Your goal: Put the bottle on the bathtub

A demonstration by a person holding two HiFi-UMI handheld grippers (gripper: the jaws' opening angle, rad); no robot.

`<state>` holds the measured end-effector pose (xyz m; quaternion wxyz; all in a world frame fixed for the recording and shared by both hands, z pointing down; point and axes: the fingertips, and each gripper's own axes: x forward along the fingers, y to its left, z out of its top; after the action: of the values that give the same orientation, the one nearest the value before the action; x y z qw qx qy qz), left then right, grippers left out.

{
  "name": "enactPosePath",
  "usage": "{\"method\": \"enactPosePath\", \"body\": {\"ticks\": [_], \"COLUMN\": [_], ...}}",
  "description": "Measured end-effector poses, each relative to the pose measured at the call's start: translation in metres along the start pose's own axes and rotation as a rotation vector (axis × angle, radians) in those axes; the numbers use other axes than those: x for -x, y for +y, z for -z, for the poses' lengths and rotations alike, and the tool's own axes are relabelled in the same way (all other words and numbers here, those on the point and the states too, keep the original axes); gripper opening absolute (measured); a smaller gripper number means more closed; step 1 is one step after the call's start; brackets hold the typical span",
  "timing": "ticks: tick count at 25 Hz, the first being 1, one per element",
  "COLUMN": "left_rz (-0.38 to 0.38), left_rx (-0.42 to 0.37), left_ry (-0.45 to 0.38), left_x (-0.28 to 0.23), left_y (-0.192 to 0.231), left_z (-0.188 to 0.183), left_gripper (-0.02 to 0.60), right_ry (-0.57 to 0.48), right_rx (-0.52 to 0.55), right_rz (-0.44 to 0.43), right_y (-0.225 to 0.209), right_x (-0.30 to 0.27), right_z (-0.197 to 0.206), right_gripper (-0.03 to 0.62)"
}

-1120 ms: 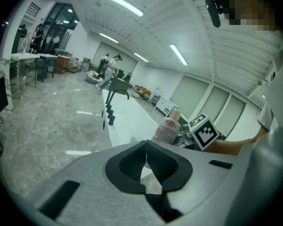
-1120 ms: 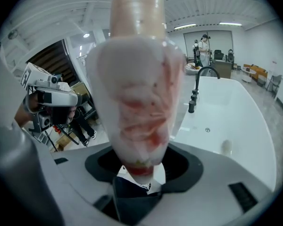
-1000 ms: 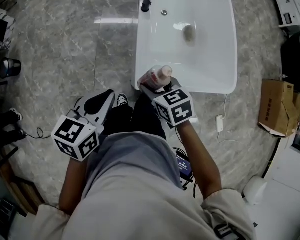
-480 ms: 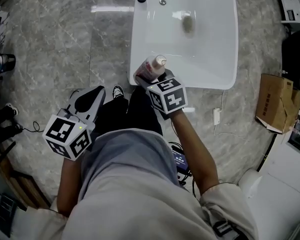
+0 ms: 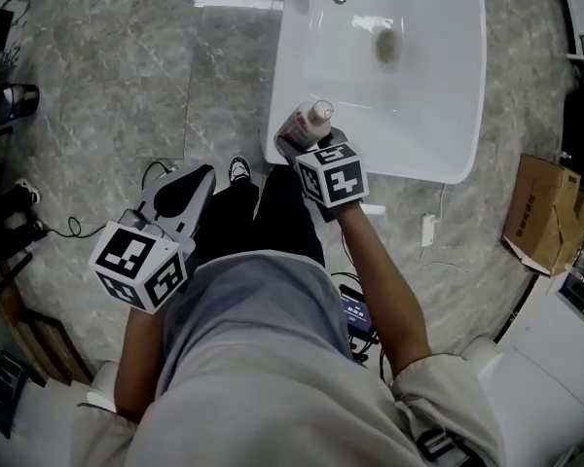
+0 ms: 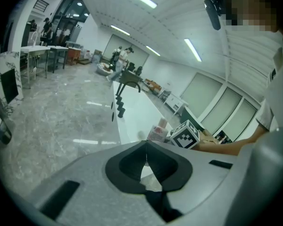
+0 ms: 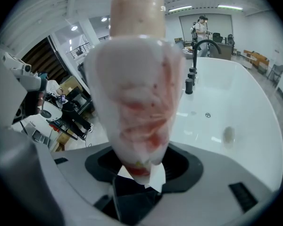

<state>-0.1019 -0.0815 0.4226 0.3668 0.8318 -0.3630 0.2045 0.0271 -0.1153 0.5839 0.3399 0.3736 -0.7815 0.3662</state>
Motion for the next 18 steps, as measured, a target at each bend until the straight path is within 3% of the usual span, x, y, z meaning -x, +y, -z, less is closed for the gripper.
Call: {"method": "enactPosePath", "body": {"ticks": [18], "left_rz": [-0.053], "left_rx": [0.045], "left_ry": [0.052], "left_x": [0.002], "left_y": [0.016], "left_z": [0.019], "left_gripper": [0.008], "right_ry": [0.007], "right_rx": [-0.057], "right_rz": [0.109], "right_y": [-0.050], "right_x": [-0.079], "right_z": [0.009], "right_gripper": [0.227]}}
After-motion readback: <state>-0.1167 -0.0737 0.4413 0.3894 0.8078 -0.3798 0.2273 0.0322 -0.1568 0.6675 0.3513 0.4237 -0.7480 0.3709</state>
